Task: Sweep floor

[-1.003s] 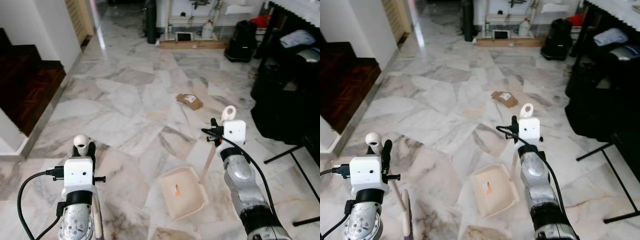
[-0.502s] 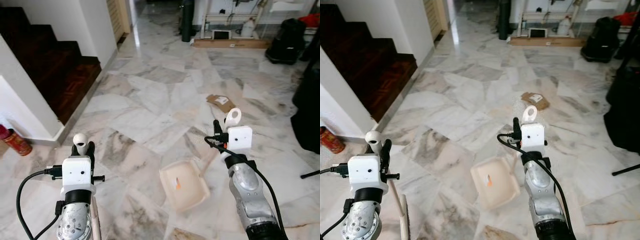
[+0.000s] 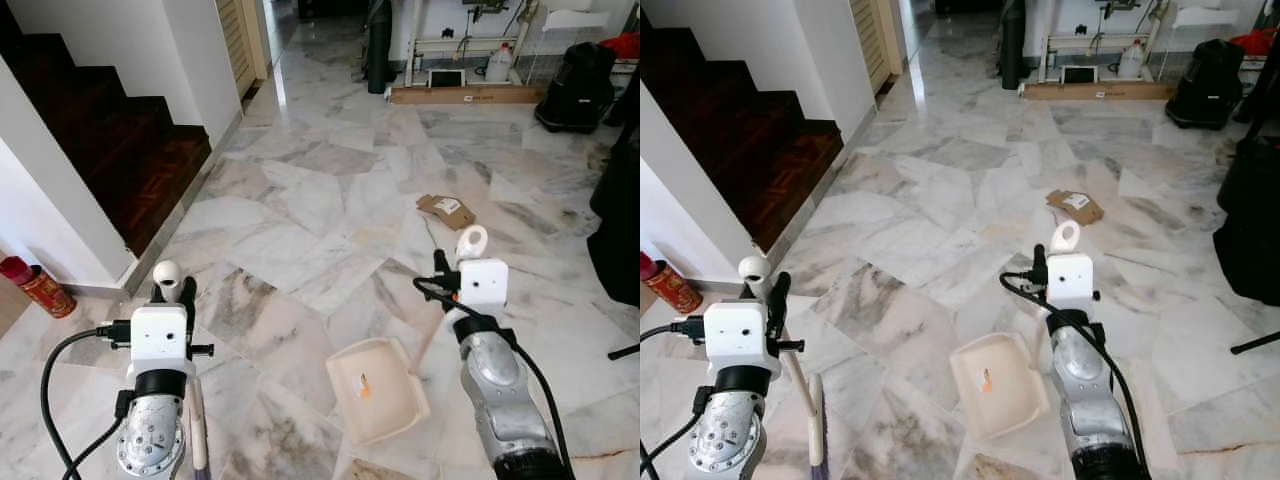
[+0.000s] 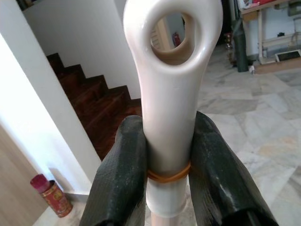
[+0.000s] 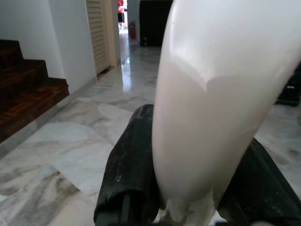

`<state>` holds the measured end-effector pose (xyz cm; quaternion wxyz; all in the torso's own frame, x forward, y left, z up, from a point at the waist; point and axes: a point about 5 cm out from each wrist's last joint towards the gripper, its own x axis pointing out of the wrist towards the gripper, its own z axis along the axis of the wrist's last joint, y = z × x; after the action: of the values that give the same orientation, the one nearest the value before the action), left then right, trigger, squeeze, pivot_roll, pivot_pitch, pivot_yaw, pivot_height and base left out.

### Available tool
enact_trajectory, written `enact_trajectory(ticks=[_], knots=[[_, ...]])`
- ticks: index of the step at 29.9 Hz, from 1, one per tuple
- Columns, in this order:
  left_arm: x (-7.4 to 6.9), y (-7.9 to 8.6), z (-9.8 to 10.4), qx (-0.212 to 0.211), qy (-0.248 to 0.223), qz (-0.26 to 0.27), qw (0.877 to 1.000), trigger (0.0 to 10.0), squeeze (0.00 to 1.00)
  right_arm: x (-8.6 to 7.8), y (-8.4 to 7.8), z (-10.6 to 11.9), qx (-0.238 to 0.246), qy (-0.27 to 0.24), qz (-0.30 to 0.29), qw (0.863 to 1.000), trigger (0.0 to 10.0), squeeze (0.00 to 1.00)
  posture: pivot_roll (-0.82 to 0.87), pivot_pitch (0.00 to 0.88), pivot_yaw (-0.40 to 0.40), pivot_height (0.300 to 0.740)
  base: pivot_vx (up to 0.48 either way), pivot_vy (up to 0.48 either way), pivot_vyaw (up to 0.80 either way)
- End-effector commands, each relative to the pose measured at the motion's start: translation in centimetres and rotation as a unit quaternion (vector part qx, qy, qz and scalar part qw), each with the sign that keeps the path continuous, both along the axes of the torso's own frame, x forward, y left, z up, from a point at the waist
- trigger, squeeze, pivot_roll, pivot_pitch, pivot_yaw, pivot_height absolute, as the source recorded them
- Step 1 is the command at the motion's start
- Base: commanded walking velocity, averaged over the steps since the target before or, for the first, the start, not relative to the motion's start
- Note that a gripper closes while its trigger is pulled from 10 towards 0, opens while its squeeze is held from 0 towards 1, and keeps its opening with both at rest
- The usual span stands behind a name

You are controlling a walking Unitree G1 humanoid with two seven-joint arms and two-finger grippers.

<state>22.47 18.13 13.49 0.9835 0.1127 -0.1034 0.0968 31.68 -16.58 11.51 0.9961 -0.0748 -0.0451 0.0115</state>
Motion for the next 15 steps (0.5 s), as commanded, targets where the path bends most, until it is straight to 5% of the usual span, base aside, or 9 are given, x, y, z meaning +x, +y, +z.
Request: enact_trajectory(ticks=[1, 15], knots=[[-0.16, 0.75, 0.84, 0.010, -0.025, 0.021, 0.999, 10.0, 0.00, 0.79, 1.11, 1.37, 0.001, -0.027, 0.023, 0.999, 10.0, 0.00, -0.17, 0.000, 0.069, 0.740, 0.000, 0.000, 0.00], [-0.46, 0.32, 0.02, 0.001, -0.021, 0.035, 0.999, 10.0, 0.00, 1.58, 1.01, 1.96, -0.011, -0.029, 0.044, 0.999, 10.0, 0.00, -0.19, 0.000, 0.018, 0.740, 0.000, 0.000, 0.00]])
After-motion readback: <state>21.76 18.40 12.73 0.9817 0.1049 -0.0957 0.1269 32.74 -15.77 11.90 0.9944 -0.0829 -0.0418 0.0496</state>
